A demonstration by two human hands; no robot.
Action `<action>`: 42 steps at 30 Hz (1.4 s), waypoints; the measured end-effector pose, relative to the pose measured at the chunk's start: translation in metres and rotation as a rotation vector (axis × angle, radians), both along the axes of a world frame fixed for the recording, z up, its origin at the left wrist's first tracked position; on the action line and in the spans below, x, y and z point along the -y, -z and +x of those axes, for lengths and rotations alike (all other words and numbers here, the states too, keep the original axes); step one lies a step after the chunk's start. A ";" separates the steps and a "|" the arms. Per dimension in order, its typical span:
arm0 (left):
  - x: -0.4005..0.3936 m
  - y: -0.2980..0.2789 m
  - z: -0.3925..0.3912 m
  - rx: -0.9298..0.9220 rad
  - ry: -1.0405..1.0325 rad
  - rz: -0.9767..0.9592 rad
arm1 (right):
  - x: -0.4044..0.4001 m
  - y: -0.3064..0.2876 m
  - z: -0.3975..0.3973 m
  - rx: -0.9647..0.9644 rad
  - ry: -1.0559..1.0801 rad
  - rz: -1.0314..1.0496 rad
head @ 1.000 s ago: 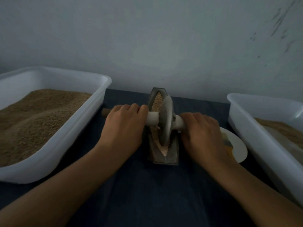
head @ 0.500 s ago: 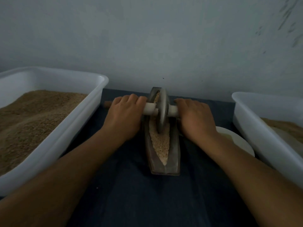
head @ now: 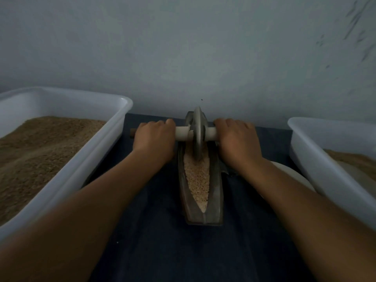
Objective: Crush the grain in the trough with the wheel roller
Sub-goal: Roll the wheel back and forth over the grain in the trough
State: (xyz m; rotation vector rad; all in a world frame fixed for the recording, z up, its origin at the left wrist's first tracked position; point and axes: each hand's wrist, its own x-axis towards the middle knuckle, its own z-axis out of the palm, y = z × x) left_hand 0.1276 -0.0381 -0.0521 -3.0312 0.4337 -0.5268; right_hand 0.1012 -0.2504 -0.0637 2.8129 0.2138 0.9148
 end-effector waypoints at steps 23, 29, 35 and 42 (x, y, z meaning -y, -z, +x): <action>-0.025 0.015 -0.086 0.158 0.117 -0.023 | -0.012 -0.001 -0.088 -0.031 -0.086 0.062; -0.009 0.015 -0.028 0.174 0.122 -0.086 | -0.005 0.002 -0.034 -0.030 0.005 0.075; 0.004 -0.002 0.016 0.099 0.069 -0.071 | 0.006 -0.009 0.010 -0.115 0.016 0.068; 0.006 -0.001 0.021 0.049 0.020 -0.092 | 0.006 -0.019 0.029 -0.115 0.021 0.029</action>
